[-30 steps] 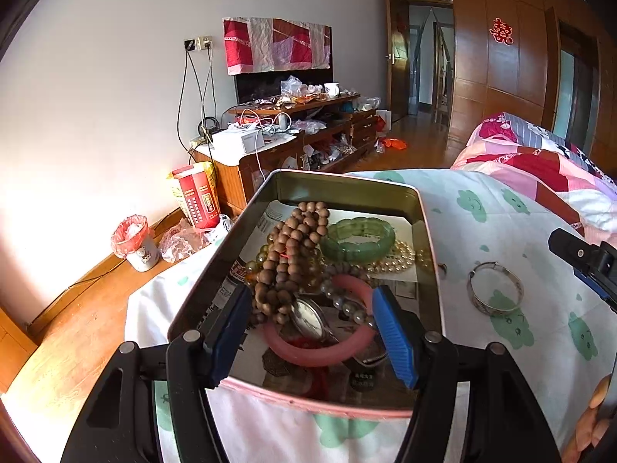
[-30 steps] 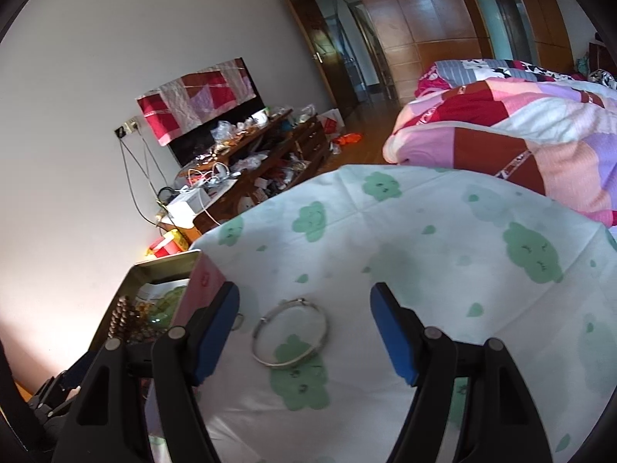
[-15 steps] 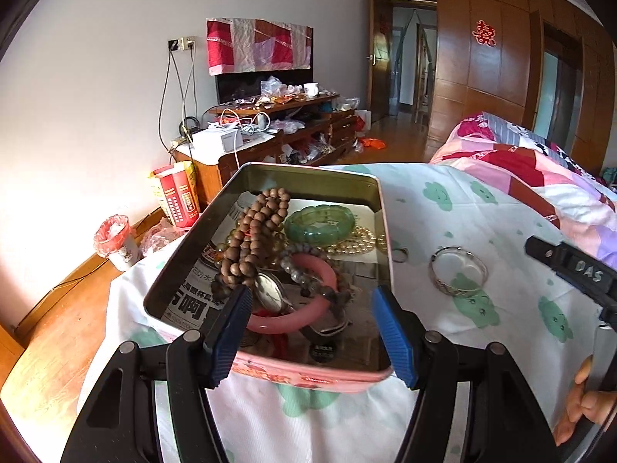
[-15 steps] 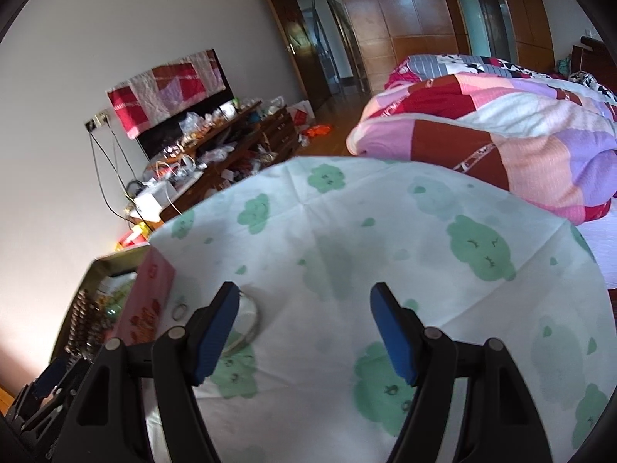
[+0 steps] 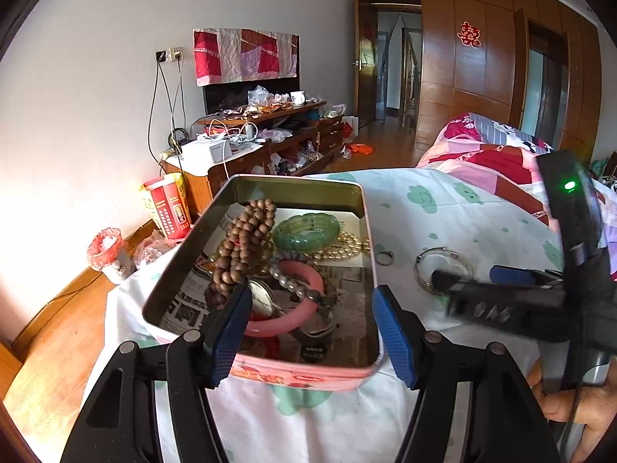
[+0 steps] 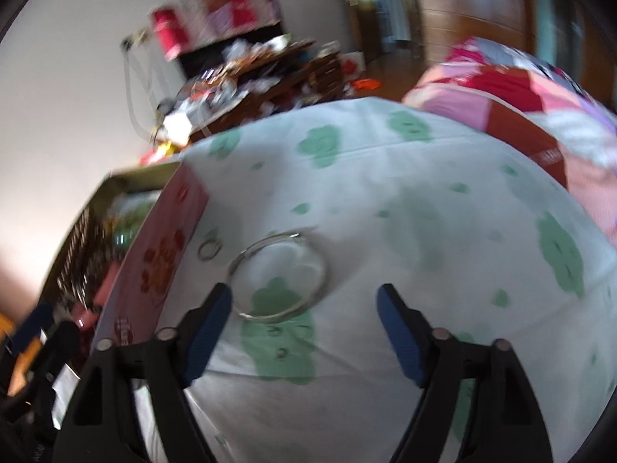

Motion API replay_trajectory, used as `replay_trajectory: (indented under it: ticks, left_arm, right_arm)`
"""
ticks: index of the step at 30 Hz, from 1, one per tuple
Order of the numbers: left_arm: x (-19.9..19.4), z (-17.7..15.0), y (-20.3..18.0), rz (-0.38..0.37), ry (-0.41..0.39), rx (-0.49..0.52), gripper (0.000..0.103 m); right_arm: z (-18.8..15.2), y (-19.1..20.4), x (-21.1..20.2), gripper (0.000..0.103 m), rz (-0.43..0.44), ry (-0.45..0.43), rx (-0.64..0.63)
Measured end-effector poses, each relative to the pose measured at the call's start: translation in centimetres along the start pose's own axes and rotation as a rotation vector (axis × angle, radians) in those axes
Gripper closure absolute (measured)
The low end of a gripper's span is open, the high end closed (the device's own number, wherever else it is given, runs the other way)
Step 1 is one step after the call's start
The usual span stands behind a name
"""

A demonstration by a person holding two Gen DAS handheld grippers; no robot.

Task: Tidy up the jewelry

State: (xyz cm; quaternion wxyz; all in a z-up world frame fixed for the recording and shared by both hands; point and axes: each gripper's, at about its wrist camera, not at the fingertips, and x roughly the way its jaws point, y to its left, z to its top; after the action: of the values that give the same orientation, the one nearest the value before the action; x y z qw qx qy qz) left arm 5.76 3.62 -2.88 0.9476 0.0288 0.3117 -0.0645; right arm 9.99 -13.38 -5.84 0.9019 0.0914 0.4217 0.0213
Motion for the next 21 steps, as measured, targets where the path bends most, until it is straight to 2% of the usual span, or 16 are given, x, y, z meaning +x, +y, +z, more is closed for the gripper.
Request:
replay_trajectory:
  ticks: [4,7,9,10,12,15,17,18,21]
  left_arm:
    - [-0.2,0.3,0.3,-0.007,-0.004,-0.014,0.038]
    - [-0.3,0.5,0.0,-0.021,-0.011,-0.015,0.038]
    - [-0.5,0.7,-0.3,-0.046,-0.021,-0.014,0.038]
    - [-0.7,0.8,-0.8,-0.058,-0.028,-0.002,0.039]
    - [-0.8,1.2,-1.8,-0.064,-0.041,0.031,0.046]
    - [-0.7,1.8,-3.2,-0.08,-0.044,0.065,0.05]
    - [0.0,2.4,-4.4,-0.09,-0.018,0.081,0.05]
    - [0.3,2.6,-4.9,-0.089,-0.007,0.088,0.05]
    - [1.7,3.0,-6.4,-0.096,0.028,0.094,0.05]
  right_arm:
    - [0.1,2.0,1.6,0.014,-0.048,0.043,-0.118]
    - [-0.1,2.2,1.8,0.015,-0.072,0.052,-0.146]
    - [-0.3,1.9,1.6,0.025,-0.087,0.042,-0.137]
    - [-0.3,1.8,1.4,0.037,-0.104,0.034,-0.136]
    - [-0.5,1.4,1.2,0.038,-0.117,0.028,-0.135]
    - [-0.5,1.0,0.9,0.046,-0.135,0.02,-0.125]
    - [-0.1,0.6,0.8,0.099,-0.162,0.009,-0.117]
    - [-0.1,0.0,0.7,0.097,-0.196,0.007,-0.107]
    - [0.0,-2.1,0.3,0.098,-0.184,0.004,-0.03]
